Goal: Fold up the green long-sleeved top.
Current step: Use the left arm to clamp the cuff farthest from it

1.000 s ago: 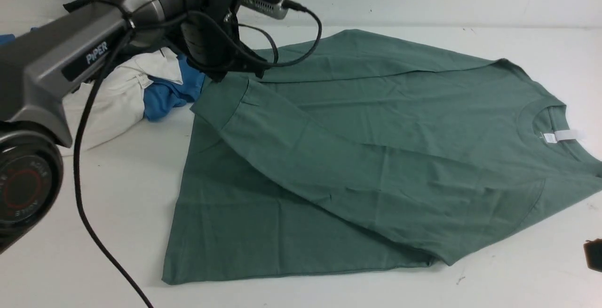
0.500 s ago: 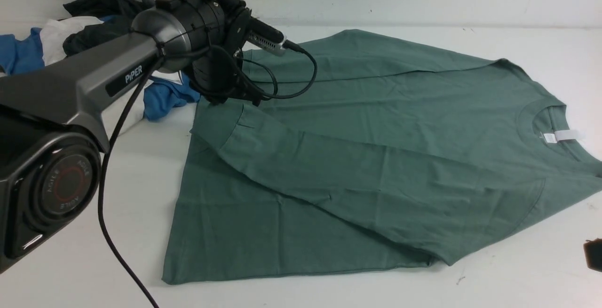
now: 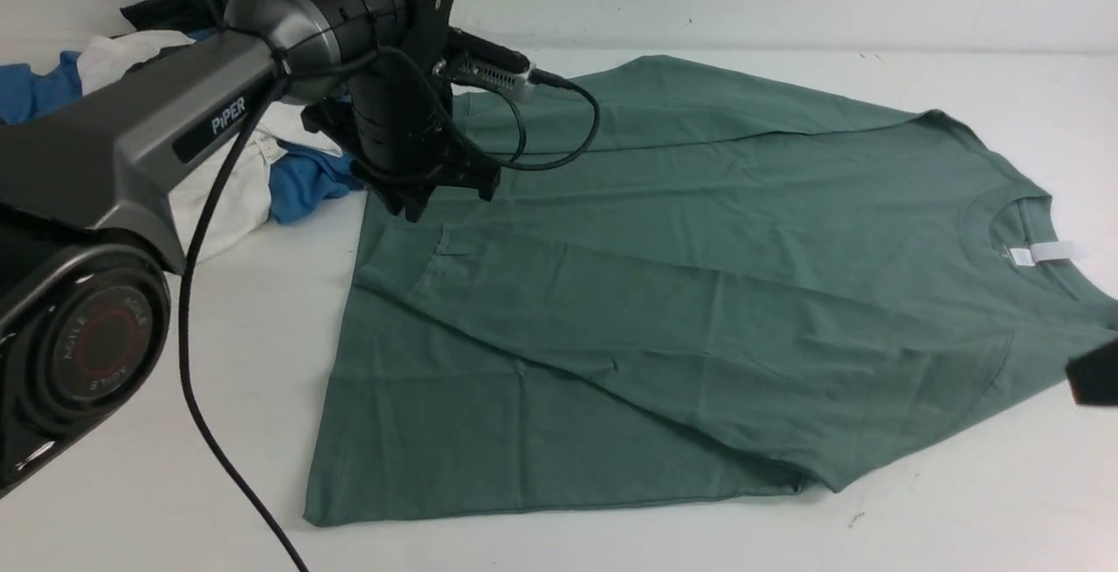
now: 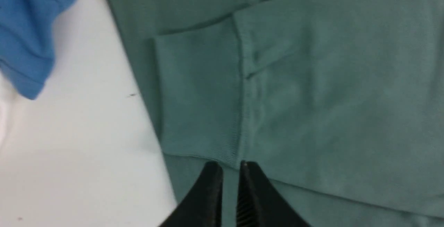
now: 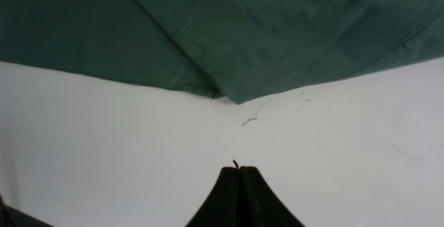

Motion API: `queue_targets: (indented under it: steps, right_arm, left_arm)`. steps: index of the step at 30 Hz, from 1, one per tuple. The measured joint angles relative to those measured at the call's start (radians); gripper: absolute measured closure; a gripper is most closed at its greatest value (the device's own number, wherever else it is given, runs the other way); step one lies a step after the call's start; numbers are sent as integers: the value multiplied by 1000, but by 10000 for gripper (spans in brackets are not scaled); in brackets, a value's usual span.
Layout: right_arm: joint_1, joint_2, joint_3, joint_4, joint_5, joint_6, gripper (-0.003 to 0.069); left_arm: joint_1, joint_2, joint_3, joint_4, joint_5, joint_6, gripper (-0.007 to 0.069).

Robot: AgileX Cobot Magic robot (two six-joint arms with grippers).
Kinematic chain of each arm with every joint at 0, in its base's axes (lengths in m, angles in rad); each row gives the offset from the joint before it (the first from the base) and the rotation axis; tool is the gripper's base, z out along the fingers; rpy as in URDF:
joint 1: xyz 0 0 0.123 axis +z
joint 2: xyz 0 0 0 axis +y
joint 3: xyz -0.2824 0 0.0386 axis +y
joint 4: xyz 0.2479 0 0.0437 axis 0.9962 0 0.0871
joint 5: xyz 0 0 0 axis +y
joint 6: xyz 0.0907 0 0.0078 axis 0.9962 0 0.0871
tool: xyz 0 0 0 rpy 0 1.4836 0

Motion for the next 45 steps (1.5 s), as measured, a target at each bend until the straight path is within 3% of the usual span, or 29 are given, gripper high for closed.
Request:
queue_targets:
  steps: [6, 9, 17, 25, 33, 45]
  right_arm:
    - [180, 159, -44, -129, -23, 72, 670]
    - [271, 278, -47, -212, -110, 150, 670]
    - [299, 555, -146, -225, -195, 150, 670]
    - [373, 781, -279, -250, -214, 120, 670]
    - [389, 867, -283, -249, -219, 118, 670]
    - [400, 739, -49, -216, -329, 120, 670]
  left_arm:
    - [0, -132, 176, -56, 0, 5, 629]
    - [0, -281, 442, -119, -67, 5, 629]
    - [0, -569, 865, -189, -239, 2, 629]
    - [0, -778, 1005, -217, -252, 1, 629]
    - [0, -903, 1032, -238, -210, -1, 629]
    - [0, -1037, 1032, -250, -195, -2, 629]
